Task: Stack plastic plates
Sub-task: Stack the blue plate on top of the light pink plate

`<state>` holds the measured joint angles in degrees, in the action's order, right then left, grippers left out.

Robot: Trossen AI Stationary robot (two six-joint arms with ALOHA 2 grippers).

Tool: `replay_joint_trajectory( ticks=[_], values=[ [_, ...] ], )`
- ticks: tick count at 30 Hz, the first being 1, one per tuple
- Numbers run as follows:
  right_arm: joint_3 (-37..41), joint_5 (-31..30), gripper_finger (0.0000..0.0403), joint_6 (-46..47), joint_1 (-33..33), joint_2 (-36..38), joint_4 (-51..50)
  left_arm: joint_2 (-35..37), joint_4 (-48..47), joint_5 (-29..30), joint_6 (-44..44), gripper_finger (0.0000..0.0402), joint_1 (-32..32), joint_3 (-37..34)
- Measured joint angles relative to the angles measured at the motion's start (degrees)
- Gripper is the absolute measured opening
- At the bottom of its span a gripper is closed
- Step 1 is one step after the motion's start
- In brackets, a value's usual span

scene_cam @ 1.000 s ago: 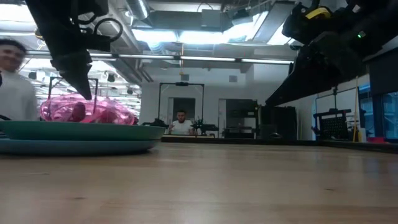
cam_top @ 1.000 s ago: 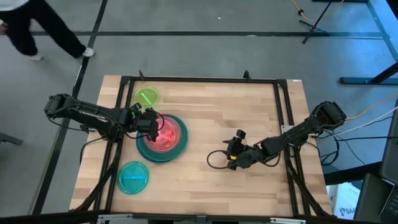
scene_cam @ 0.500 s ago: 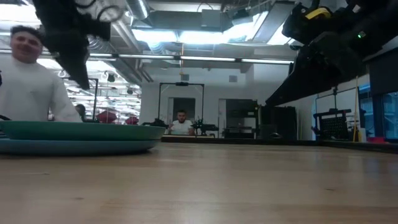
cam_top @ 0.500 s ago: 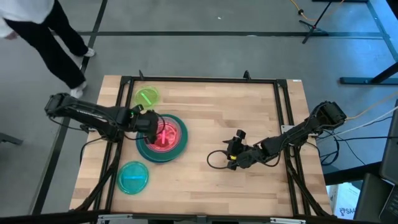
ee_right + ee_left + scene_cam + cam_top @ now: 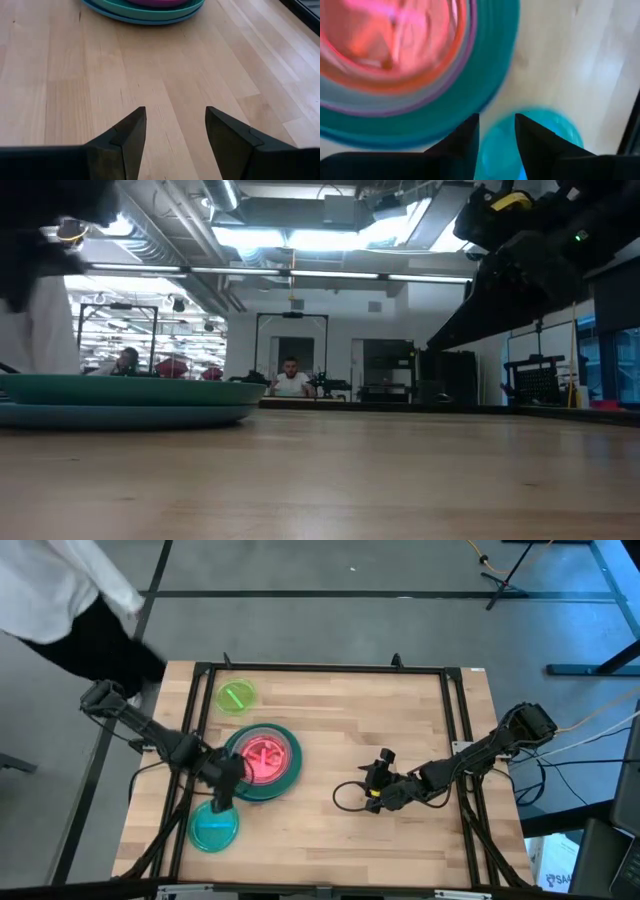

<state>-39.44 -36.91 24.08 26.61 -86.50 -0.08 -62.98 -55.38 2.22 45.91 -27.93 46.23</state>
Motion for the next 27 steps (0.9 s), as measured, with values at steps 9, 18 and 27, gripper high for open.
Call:
replay_joint_trajectory(
  ticks=[9,18,27],
  values=[
    [0.0,0.0,0.0195,0.1,0.0,0.0,0.2,0.0,3.1,-6.3,12.7,0.0118,-10.5,-8.7],
    [0.0,0.0,0.0195,0.1,0.0,0.0,0.2,0.0,8.7,-7.4,15.1,0.0118,-11.4,-17.8],
    [0.0,0.0,0.0195,0.2,0.0,0.0,0.5,0.0,16.7,-12.2,13.6,0.0118,-11.2,-22.3]
  ],
)
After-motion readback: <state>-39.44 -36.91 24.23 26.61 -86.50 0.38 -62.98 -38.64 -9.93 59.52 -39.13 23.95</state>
